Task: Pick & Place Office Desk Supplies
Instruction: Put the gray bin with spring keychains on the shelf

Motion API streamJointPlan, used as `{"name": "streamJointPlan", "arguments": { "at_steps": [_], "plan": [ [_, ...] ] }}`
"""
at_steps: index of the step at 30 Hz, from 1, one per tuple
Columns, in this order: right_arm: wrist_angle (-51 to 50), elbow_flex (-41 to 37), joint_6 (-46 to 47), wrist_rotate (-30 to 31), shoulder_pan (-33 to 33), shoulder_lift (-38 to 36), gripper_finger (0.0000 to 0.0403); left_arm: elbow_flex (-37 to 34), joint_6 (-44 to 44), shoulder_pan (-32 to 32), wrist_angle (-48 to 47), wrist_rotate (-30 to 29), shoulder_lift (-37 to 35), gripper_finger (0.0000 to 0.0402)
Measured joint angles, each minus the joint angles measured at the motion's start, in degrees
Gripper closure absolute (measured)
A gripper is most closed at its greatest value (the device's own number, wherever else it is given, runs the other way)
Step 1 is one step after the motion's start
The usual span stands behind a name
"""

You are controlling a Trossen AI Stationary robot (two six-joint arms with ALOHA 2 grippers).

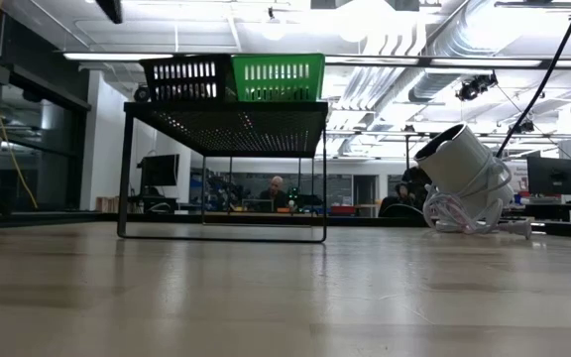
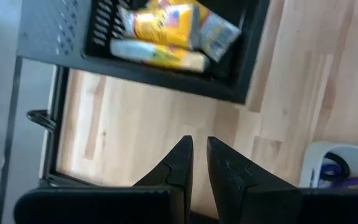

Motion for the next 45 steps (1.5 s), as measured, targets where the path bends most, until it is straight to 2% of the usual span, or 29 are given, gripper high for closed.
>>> {"name": "streamJointPlan", "arguments": {
  "at_steps": [4,10,14,18,28,38,45],
  "plan": [
    [0.0,0.0,0.0,0.0,0.0,0.0,0.0283,-5.6,-4.7,-5.2,2.8,-1.2,-4.1,0.0361],
    [0.0,0.0,0.0,0.0,0.0,0.0,0.0283,-17.7,-9.7,-12.5,12.8,-4.8,-12.1,0.0361],
    [0.0,0.0,0.0,0.0,0.0,0.0,0.0283,-24.8,-10.1,-14.4,19.6,-4.9,-16.1,0.0361],
    [0.0,0.0,0.0,0.0,0.0,0.0,0.0283,-29.0,-12.1,-14.8,21.4,-3.7,-17.6,0.0361],
    [0.0,0.0,0.0,0.0,0.0,0.0,0.0283,-30.5,-20.5,-16.2,21.2,5.5,-13.3,0.0361],
    [0.0,0.0,0.0,0.0,0.0,0.0,0.0283,-30.5,-30.5,-26.1,19.4,5.6,-4.9,0.0361],
    [0.0,0.0,0.0,0.0,0.0,0.0,0.0283,-30.5,-36.4,-31.1,19.4,5.2,-2.1,0.0361]
  ]
}}
